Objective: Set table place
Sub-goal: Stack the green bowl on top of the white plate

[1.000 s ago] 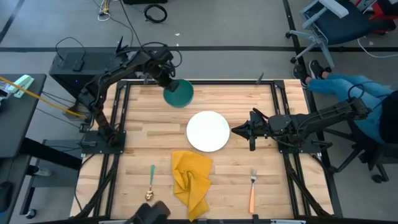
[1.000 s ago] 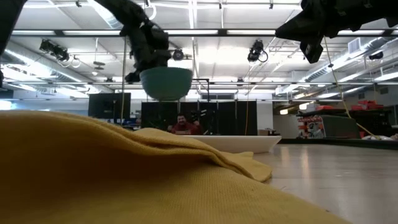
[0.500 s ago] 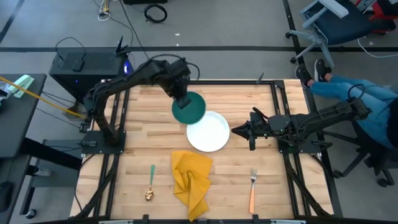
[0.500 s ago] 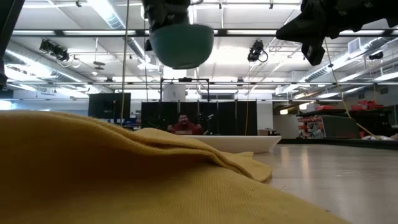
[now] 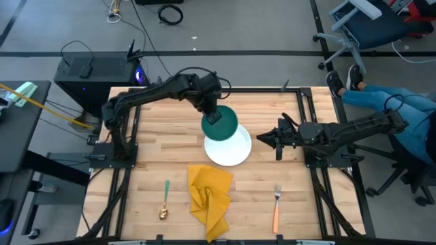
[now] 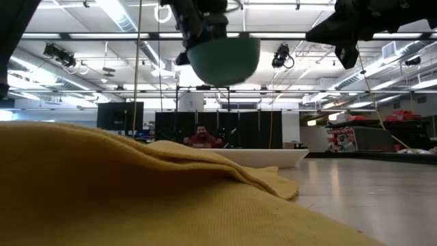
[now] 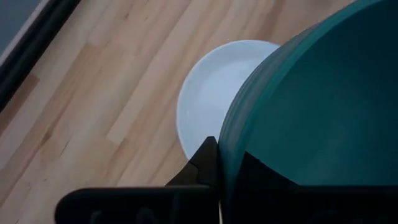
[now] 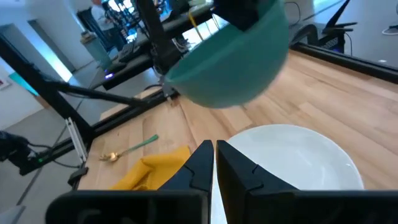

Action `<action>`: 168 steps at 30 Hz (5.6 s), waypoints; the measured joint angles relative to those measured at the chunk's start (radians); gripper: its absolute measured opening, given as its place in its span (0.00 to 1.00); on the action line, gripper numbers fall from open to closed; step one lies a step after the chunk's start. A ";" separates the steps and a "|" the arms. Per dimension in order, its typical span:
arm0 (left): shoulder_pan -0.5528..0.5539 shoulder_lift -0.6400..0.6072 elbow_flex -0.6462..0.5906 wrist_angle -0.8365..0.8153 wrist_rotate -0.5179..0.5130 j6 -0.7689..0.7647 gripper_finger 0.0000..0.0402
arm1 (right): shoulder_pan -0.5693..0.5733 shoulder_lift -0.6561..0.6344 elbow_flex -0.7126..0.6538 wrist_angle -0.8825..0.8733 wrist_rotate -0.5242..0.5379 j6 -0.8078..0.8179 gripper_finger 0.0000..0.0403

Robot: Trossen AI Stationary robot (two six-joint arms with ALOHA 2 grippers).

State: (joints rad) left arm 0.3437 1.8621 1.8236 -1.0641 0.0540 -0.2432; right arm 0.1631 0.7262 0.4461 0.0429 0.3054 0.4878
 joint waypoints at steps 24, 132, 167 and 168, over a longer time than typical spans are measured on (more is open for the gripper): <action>-0.014 0.293 -0.001 0.102 0.104 0.019 0.02 | 0.001 -0.005 0.000 -0.005 0.000 -0.033 0.07; -0.026 0.349 0.236 -0.088 0.075 -0.003 0.51 | 0.001 -0.005 0.000 -0.012 -0.094 -0.098 0.07; -0.134 -0.101 0.510 -0.507 -0.510 -0.093 0.48 | 0.001 -0.005 0.019 -0.021 -0.097 -0.105 0.07; -0.144 -0.113 0.510 -0.507 -0.527 -0.100 0.48 | 0.001 -0.005 0.020 -0.021 -0.097 -0.106 0.07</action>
State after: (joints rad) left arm 0.2002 1.7495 2.3333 -1.5711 -0.4732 -0.3429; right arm 0.1638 0.7212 0.4657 0.0220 0.2081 0.3823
